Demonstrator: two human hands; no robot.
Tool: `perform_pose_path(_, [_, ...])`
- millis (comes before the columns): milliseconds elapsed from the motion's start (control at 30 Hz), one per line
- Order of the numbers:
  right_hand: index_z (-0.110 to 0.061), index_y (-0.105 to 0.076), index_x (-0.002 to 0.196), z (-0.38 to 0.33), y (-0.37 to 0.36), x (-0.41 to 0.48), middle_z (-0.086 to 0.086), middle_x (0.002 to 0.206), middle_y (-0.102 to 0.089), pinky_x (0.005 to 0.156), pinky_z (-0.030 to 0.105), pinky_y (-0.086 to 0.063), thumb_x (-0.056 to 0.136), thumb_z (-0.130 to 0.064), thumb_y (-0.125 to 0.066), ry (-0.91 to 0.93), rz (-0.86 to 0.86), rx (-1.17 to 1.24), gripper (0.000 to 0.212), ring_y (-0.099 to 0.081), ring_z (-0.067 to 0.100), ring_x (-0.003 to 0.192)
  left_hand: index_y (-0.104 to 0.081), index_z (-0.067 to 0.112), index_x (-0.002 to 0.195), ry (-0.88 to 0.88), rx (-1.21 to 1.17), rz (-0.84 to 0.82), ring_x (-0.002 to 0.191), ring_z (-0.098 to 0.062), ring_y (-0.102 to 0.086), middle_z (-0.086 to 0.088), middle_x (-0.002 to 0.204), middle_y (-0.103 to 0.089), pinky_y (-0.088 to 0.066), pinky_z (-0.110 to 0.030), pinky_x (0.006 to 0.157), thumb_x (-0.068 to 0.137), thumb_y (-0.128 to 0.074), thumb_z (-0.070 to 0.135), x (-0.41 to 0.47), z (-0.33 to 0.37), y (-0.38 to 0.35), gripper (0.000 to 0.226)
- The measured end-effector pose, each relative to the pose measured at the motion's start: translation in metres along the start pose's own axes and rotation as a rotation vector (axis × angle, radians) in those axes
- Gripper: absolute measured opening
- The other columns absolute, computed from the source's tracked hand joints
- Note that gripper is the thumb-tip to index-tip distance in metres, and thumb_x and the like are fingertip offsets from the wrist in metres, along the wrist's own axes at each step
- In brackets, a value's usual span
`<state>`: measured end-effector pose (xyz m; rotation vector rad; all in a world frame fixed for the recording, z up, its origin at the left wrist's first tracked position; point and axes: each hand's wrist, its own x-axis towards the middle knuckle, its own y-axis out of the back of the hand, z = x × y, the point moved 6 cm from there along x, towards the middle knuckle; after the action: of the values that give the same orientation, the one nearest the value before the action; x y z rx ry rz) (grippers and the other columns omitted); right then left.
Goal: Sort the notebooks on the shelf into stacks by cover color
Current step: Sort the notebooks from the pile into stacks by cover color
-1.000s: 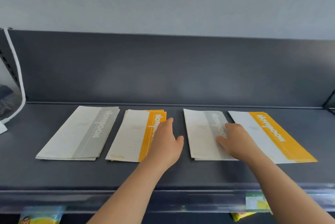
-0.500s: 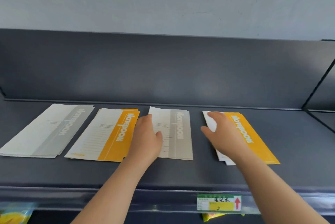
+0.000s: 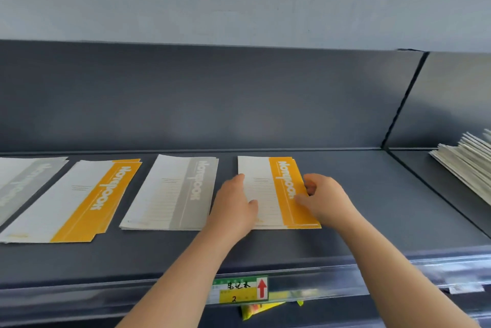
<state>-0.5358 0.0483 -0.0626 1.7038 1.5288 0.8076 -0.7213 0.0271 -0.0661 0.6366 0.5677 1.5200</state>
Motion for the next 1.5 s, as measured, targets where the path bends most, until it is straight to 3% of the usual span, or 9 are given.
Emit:
perform_pose_path(100, [-0.025, -0.052, 0.095, -0.002, -0.006, 0.003, -0.008, 0.086, -0.057, 0.050, 0.018, -0.034, 0.090, -0.023, -0.054, 0.015, -0.024, 0.029, 0.006, -0.054, 0.010, 0.072, -0.043, 0.021, 0.134, 0.008, 0.012, 0.019, 0.115, -0.016, -0.054, 0.002, 0.128, -0.053, -0.047, -0.024, 0.090, 0.092, -0.058, 0.017, 0.001, 0.000, 0.000, 0.044])
perform_pose_path(200, [-0.022, -0.050, 0.098, -0.003, -0.003, 0.002, -0.006, 0.090, -0.056, 0.052, 0.017, -0.035, 0.092, -0.023, -0.052, 0.014, -0.032, 0.025, 0.006, -0.050, 0.007, 0.067, -0.045, 0.022, 0.132, 0.002, 0.024, 0.019, 0.113, -0.016, -0.055, 0.002, 0.126, -0.054, -0.050, -0.026, 0.089, 0.093, -0.057, 0.019, 0.003, 0.002, 0.000, 0.041])
perform_pose_path(233, [-0.020, -0.053, 0.106, -0.002, 0.000, 0.000, -0.004, 0.096, -0.057, 0.057, 0.017, -0.039, 0.093, -0.025, -0.052, 0.017, -0.028, 0.020, 0.014, -0.054, 0.009, 0.073, -0.045, 0.022, 0.132, -0.002, 0.033, 0.022, 0.114, -0.016, -0.054, 0.002, 0.127, -0.053, -0.051, -0.027, 0.090, 0.093, -0.056, 0.021, 0.003, 0.004, 0.002, 0.041])
perform_pose_path(300, [-0.017, -0.045, 0.135, 0.001, 0.010, -0.006, 0.001, 0.123, -0.057, 0.079, 0.025, -0.046, 0.094, -0.028, -0.052, 0.014, 0.003, -0.021, 0.043, -0.057, 0.019, 0.105, -0.042, 0.020, 0.138, -0.028, 0.071, 0.050, 0.121, -0.018, -0.050, 0.001, 0.133, -0.049, -0.046, -0.030, 0.098, 0.094, -0.054, 0.024, 0.004, 0.012, 0.007, 0.045])
perform_pose_path(400, [-0.019, -0.035, 0.144, 0.006, 0.029, -0.017, -0.001, 0.147, -0.041, 0.104, 0.032, -0.036, 0.094, -0.032, -0.051, 0.048, 0.100, -0.099, 0.054, -0.038, 0.020, 0.134, -0.035, 0.018, 0.145, -0.088, 0.159, 0.090, 0.131, -0.018, -0.040, 0.001, 0.145, -0.040, -0.036, -0.031, 0.105, 0.097, -0.050, 0.029, 0.004, 0.032, 0.017, 0.052])
perform_pose_path(733, [-0.015, -0.041, 0.140, 0.071, 0.097, -0.053, -0.002, 0.143, -0.045, 0.105, 0.027, -0.031, 0.095, -0.031, -0.051, 0.015, 0.292, -0.205, 0.049, -0.038, 0.017, 0.133, -0.051, 0.020, 0.131, -0.300, 0.250, 0.045, 0.118, -0.019, -0.050, 0.002, 0.131, -0.054, -0.041, -0.032, 0.091, 0.096, -0.048, 0.033, -0.003, 0.111, -0.026, 0.038])
perform_pose_path(900, [-0.015, -0.041, 0.141, 0.127, 0.144, -0.065, -0.002, 0.144, -0.044, 0.108, 0.025, -0.028, 0.094, -0.031, -0.053, 0.011, 0.376, -0.194, 0.051, -0.037, 0.015, 0.134, -0.052, 0.020, 0.134, -0.421, 0.190, 0.037, 0.120, -0.016, -0.051, 0.004, 0.132, -0.055, -0.042, -0.030, 0.096, 0.095, -0.049, 0.035, -0.013, 0.168, -0.075, 0.041])
perform_pose_path(1300, [-0.016, -0.055, 0.131, 0.283, 0.286, -0.062, -0.002, 0.135, -0.054, 0.099, 0.022, -0.033, 0.091, -0.027, -0.057, 0.030, 0.519, -0.132, 0.042, -0.048, 0.015, 0.125, -0.058, 0.022, 0.126, -0.441, 0.022, 0.001, 0.104, -0.013, -0.056, 0.009, 0.113, -0.062, -0.047, -0.032, 0.089, 0.093, -0.052, 0.033, -0.022, 0.321, -0.216, 0.035])
perform_pose_path(1500, [-0.017, -0.055, 0.131, 0.352, 0.334, -0.037, -0.001, 0.136, -0.054, 0.098, 0.025, -0.035, 0.091, -0.029, -0.056, -0.069, 0.511, -0.110, 0.042, -0.049, 0.017, 0.123, -0.064, 0.016, 0.099, -0.460, 0.013, -0.013, 0.090, -0.019, -0.059, 0.004, 0.096, -0.065, -0.051, -0.040, 0.082, 0.091, -0.053, 0.029, -0.003, 0.376, -0.263, 0.019])
